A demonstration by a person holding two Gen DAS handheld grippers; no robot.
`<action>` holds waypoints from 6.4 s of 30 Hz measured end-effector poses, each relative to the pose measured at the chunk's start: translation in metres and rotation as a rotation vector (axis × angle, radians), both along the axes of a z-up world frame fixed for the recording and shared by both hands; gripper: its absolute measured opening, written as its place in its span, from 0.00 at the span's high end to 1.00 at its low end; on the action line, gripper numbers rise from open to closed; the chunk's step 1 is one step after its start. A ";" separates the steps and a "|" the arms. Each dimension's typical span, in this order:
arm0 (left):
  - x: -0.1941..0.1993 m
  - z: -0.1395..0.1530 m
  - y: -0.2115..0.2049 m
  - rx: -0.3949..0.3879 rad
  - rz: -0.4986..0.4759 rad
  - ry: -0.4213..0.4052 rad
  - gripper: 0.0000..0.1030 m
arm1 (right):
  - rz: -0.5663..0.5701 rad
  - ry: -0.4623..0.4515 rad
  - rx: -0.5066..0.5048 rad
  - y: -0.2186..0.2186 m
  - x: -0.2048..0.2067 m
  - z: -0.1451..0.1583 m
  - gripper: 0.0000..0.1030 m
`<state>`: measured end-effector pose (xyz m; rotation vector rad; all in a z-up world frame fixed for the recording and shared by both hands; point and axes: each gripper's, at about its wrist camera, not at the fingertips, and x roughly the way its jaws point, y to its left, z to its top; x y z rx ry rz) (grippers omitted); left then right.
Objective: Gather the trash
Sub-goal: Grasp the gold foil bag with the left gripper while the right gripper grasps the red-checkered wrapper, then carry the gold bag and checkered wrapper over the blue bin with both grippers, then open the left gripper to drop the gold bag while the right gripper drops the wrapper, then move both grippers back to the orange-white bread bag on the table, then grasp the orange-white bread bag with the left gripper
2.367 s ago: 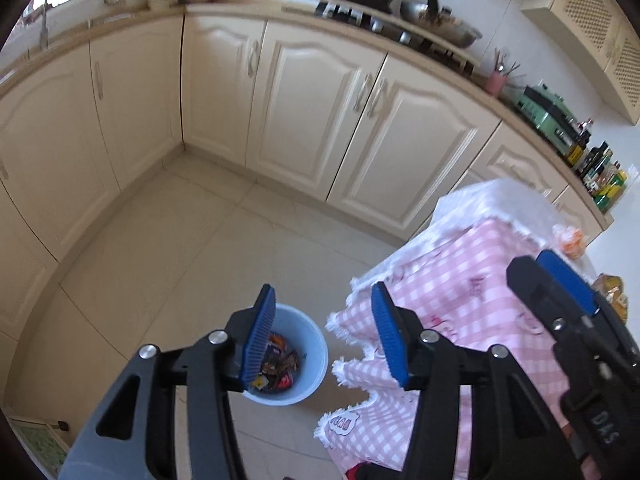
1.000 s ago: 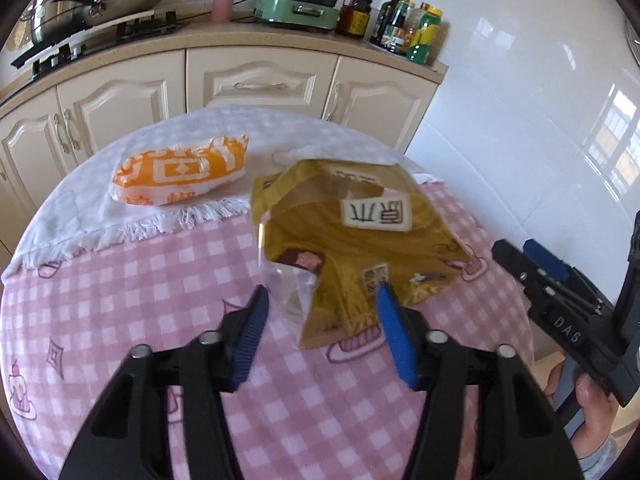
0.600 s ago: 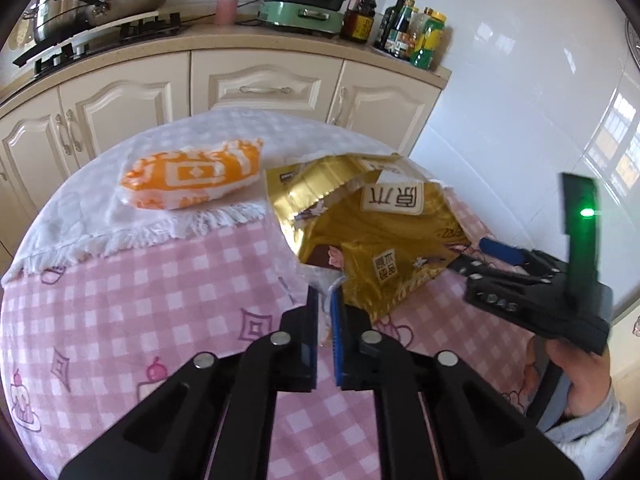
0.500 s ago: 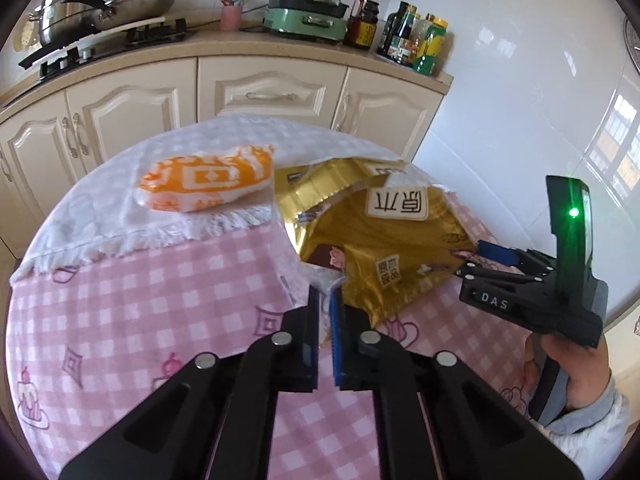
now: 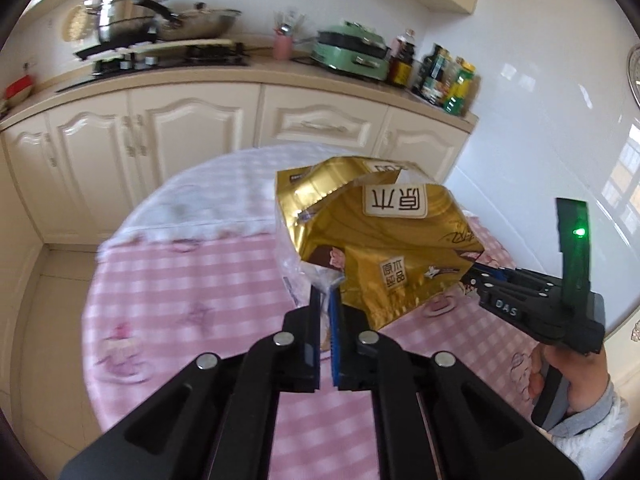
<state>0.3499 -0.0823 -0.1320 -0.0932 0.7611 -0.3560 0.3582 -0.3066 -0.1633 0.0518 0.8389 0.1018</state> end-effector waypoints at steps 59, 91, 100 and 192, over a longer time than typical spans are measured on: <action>-0.011 -0.172 0.364 0.013 0.535 0.394 0.62 | 0.545 0.080 -0.053 0.442 -0.003 -0.110 0.79; -0.052 -0.121 0.381 -0.013 0.578 0.292 0.60 | 0.516 0.024 -0.006 0.446 -0.001 -0.082 0.49; -0.065 -0.062 0.352 -0.009 0.551 0.162 0.60 | 0.480 -0.073 0.023 0.414 -0.023 -0.025 0.49; 0.009 0.000 0.088 0.020 0.167 -0.063 0.72 | 0.120 -0.193 0.142 0.101 -0.010 0.028 0.39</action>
